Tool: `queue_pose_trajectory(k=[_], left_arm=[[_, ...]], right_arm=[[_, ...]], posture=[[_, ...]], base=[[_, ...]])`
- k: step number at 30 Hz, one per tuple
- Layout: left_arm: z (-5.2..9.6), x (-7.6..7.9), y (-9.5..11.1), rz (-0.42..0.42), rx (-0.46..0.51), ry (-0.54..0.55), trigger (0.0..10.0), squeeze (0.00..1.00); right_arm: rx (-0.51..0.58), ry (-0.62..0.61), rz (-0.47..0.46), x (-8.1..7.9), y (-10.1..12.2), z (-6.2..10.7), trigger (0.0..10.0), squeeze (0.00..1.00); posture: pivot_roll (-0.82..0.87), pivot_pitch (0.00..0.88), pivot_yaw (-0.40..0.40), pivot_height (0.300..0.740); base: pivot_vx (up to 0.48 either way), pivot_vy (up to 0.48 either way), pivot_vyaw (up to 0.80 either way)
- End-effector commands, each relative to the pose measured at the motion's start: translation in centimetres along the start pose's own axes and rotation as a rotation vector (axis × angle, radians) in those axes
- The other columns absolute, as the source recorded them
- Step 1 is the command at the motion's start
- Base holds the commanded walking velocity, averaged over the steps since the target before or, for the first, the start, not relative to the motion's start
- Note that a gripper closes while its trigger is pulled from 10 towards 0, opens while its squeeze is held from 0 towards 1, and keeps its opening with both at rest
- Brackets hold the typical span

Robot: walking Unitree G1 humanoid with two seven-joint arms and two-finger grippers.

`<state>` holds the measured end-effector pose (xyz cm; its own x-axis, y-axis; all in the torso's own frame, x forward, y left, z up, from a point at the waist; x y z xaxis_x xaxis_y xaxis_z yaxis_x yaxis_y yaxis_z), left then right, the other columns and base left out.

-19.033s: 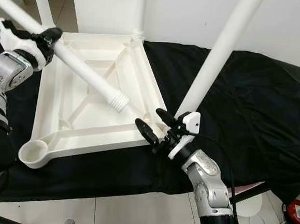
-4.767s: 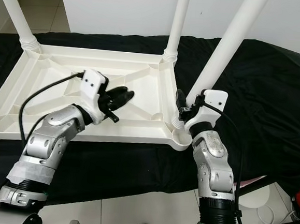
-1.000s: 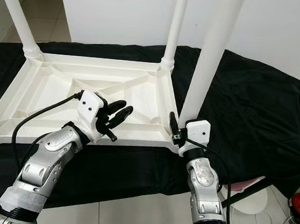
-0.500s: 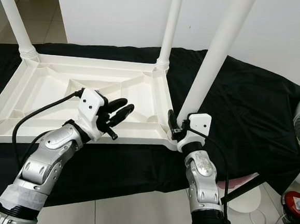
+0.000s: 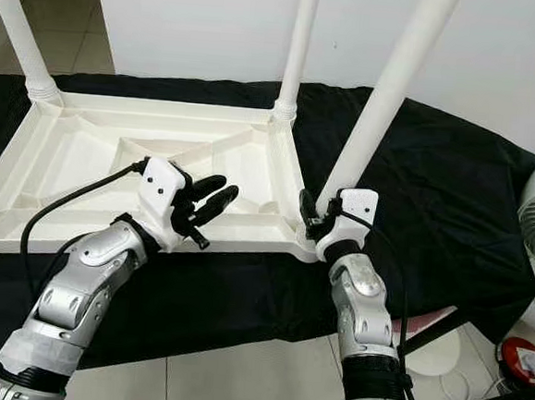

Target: Building children table

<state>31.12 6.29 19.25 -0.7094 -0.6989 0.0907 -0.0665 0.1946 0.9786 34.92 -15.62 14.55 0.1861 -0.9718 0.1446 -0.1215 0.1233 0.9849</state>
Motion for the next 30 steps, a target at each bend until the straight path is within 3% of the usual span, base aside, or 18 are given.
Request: queue_pose_trajectory(k=[1, 5, 10, 13, 15, 17, 22, 26, 27, 30], left_arm=[[-0.1, 0.0, 0.4, 0.008, 0.014, 0.01, 10.0, 0.0], [-0.1, 0.1, 0.4, 0.009, 0.016, 0.009, 10.0, 0.0], [-0.2, 0.2, 0.2, 0.009, 0.011, 0.002, 10.0, 0.0], [-0.3, 0.5, 0.1, 0.008, 0.008, -0.007, 10.0, 0.0], [-0.4, 0.5, 0.1, 0.008, 0.008, -0.008, 10.0, 0.0], [-0.4, 0.6, 0.0, 0.007, 0.007, -0.011, 10.0, 0.0], [-0.4, 0.7, 0.0, 0.008, 0.004, -0.017, 10.0, 0.0], [-0.4, 0.8, -0.1, 0.009, 0.003, -0.021, 10.0, 0.0], [-0.4, 0.8, -0.1, 0.009, 0.002, -0.021, 10.0, 0.0], [-0.3, 0.9, -0.2, 0.012, 0.0, -0.024, 10.0, 0.0]], right_arm=[[-0.172, 0.006, -0.079, -0.5, -3.8, 0.8, 10.0, 0.0], [-0.14, 0.002, -0.017, -0.7, -3.5, 1.0, 10.0, 0.0], [-0.104, -0.051, -0.007, -1.3, -2.9, 1.0, 10.0, 0.0], [-0.123, -0.241, -0.05, -1.9, -2.2, 0.6, 10.0, 0.0], [-0.13, -0.271, -0.067, -2.1, -2.1, 0.6, 10.0, 0.0], [-0.102, -0.326, -0.142, -3.1, -1.2, 0.3, 10.0, 0.0], [-0.057, -0.283, -0.199, -4.0, 0.0, -0.3, 10.0, 0.0], [0.014, -0.267, -0.175, -3.9, 1.1, -0.2, 10.0, 0.0], [0.043, -0.274, -0.165, -3.6, 1.5, -0.1, 10.0, 1.0], [0.088, -0.278, -0.153, -3.0, 2.1, 0.0, 10.0, 1.0]], posture=[[0.06, 0.081, -0.034, 0.74], [0.05, 0.08, -0.038, 0.74], [0.05, 0.079, -0.039, 0.74], [0.05, 0.07, -0.045, 0.74], [0.05, 0.07, -0.045, 0.74], [0.06, 0.062, -0.049, 0.74], [0.06, 0.054, -0.058, 0.74], [0.07, 0.051, -0.06, 0.74], [0.07, 0.051, -0.06, 0.74], [0.06, 0.044, -0.059, 0.74]], base=[[0.0, 0.0, 0.0], [0.0, 0.0, 0.0], [0.0, 0.0, 0.0], [0.0, 0.0, 0.0], [0.0, 0.0, 0.0], [0.0, 0.0, 0.0], [0.0, 0.0, 0.0], [0.0, 0.0, 0.0], [0.0, 0.0, 0.0], [0.0, 0.0, 0.0]])
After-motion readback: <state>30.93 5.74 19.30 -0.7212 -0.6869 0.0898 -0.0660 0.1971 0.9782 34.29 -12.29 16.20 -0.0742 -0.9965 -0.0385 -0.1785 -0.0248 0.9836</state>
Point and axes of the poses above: a point about 5 cm out from each wrist's last joint towards the gripper, its own z axis pointing back from the gripper into the wrist, its own y axis along the axis of the wrist's last joint, x = y × z, the point moved 3 cm from there along -z, pointing out of the wrist towards the gripper, and after that the axes turned 14 degrees about z, right-handed, at the moved point
